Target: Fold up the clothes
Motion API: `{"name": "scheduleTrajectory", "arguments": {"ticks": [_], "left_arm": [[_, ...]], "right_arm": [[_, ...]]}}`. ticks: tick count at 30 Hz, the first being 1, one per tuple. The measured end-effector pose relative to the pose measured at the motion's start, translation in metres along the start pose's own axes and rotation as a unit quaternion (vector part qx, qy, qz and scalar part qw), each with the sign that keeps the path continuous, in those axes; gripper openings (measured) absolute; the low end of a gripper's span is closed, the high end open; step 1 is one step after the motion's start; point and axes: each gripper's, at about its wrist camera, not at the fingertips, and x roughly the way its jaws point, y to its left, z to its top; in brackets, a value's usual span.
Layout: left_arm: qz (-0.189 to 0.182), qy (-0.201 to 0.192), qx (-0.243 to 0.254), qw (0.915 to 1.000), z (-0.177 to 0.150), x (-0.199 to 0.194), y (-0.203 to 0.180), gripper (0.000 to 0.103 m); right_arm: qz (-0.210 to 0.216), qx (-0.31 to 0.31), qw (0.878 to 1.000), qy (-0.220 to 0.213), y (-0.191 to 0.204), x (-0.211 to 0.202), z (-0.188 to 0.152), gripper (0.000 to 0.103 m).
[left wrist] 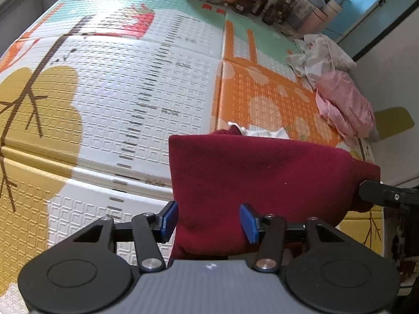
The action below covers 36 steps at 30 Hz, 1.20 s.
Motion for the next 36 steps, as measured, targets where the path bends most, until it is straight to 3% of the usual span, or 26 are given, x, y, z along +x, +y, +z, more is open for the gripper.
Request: {"name": "scheduleTrajectory", "arguments": {"ticks": [13, 25, 33, 36], "left_arm": [[0.025, 0.027, 0.023, 0.9991, 0.005, 0.033, -0.024, 0.055], [0.039, 0.037, 0.02, 0.9983, 0.008, 0.053, -0.025, 0.056], [0.058, 0.049, 0.018, 0.997, 0.004, 0.074, -0.02, 0.066], [0.058, 0.048, 0.015, 0.9971, 0.003, 0.075, -0.018, 0.066]], "right_arm": [[-0.076, 0.038, 0.996, 0.011, -0.052, 0.011, -0.013, 0.003], [-0.145, 0.047, 0.988, 0.021, -0.081, 0.03, -0.024, 0.003], [-0.159, 0.058, 0.985, 0.029, -0.09, 0.05, -0.032, 0.005], [-0.155, 0.054, 0.986, 0.009, -0.083, 0.04, -0.028, 0.01]]}}
